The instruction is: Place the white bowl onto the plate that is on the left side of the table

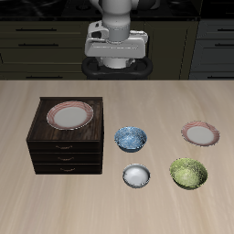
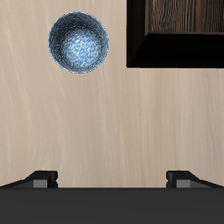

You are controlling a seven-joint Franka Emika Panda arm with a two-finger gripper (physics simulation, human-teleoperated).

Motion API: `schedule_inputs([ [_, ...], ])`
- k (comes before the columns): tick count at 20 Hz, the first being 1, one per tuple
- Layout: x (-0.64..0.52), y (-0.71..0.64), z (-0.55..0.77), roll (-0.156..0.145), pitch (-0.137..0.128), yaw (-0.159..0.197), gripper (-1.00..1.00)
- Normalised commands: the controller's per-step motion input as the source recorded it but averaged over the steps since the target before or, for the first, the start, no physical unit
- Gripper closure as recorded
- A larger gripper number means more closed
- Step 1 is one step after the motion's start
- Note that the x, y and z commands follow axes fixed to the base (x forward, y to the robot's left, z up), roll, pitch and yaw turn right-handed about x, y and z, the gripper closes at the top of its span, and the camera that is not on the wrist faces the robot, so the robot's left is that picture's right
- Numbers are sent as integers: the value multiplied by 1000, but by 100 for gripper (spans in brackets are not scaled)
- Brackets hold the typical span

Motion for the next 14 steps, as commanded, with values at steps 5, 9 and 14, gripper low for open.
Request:
schedule_inputs([
  [5, 247, 14, -17, 14, 4, -34, -100],
  [9, 333, 38, 30, 16, 9, -33, -100],
  [14, 391, 100, 146, 29, -9, -37, -100],
])
